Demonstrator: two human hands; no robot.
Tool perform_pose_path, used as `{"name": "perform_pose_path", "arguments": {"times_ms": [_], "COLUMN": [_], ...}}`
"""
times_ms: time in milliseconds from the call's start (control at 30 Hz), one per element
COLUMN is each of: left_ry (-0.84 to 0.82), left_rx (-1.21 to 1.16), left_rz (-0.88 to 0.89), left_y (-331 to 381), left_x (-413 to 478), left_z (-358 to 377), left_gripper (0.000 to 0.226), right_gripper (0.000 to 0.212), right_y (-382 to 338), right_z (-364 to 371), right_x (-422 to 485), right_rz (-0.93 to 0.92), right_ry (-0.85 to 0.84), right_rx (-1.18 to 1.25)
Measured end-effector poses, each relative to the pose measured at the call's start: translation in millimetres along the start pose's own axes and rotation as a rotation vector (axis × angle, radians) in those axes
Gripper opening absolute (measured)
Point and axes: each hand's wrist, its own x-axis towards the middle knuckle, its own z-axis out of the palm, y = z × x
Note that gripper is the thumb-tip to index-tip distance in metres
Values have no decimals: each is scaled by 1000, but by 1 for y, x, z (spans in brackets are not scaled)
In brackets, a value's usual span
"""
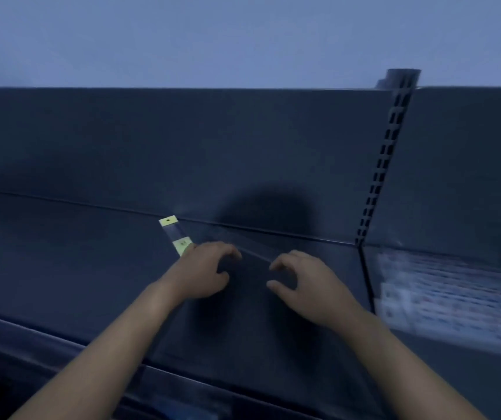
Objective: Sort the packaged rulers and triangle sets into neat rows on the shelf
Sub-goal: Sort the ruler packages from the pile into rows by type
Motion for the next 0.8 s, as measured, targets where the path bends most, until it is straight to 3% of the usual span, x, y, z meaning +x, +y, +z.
{"name": "perform_pose_path", "arguments": {"times_ms": [167,300,433,667,800], "left_ry": [-44,-75,-159,-226,-292], "left_rx": [-175,-174,-161,49,56], "left_rz": [-61,-61,-5,51,92], "left_y": [-97,-146,-163,-160,-157], "left_x": [13,34,47,56,56], "left_z": [-28,-43,-47,-50,-57], "left_gripper": [32,36,40,48,38], "right_gripper": [33,44,32,14,34], "right_y": [-59,-90,-99,-91,-83], "right_z": [58,85,94,84,74], "right_x": [62,99,122,133,127], "right_rz": [106,284,423,585,567], "right_ry": [-59,-104,-172,-374,-372], "right_rx": [-21,-17,-107,-36,-63]}}
